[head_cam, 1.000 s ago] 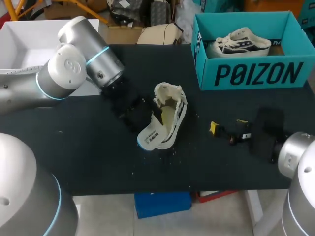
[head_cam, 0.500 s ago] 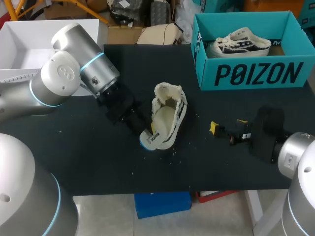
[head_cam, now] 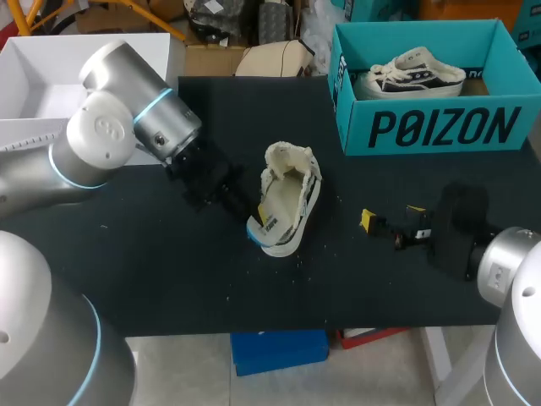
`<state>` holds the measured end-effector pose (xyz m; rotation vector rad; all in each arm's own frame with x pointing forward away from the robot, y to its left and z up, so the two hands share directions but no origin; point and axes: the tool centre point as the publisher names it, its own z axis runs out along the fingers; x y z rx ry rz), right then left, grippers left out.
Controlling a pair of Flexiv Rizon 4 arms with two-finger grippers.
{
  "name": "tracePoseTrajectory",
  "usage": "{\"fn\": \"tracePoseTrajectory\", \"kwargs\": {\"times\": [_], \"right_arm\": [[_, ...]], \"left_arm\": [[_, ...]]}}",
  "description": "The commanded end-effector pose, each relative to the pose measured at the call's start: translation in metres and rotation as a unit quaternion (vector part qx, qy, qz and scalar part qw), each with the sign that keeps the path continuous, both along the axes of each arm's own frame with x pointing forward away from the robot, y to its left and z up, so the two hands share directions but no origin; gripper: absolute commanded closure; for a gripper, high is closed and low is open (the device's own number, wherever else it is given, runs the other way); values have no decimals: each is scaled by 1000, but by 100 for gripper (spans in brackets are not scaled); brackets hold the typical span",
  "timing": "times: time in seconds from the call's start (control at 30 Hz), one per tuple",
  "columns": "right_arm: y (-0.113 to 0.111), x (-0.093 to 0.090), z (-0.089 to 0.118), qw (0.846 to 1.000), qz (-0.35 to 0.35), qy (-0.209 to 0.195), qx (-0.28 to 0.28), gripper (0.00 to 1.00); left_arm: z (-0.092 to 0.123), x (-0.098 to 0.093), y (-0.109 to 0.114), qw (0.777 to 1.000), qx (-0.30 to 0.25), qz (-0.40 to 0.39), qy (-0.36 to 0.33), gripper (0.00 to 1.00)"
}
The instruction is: Take the shoe out of the shoebox, open the shoe tongue, remove and reinsert the insole, then place the shoe into the shoebox
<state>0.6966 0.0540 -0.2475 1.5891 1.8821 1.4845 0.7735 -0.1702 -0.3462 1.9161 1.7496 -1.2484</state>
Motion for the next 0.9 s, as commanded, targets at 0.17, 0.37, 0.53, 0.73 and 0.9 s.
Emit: {"fn": "tracePoseTrajectory", "kwargs": {"times": [0.17, 0.37, 0.53, 0.73, 0.9], "right_arm": [[2, -1, -2, 1000, -4, -2, 0, 0], [2, -1, -2, 1000, -4, -2, 0, 0], [2, -1, -2, 1000, -4, -2, 0, 0], [2, -1, -2, 1000, -4, -2, 0, 0], [2, -1, -2, 1000, -4, -2, 0, 0]], "left_arm": [[-7, 10, -17, 1000, 2, 7, -22, 100], [-9, 24, -25, 999, -3, 15, -28, 100], [-14, 34, -26, 999, -5, 22, -25, 100], [-19, 45, -30, 999, 0, 34, -21, 100], [-22, 51, -34, 998, 29, 56, -17, 100]]}}
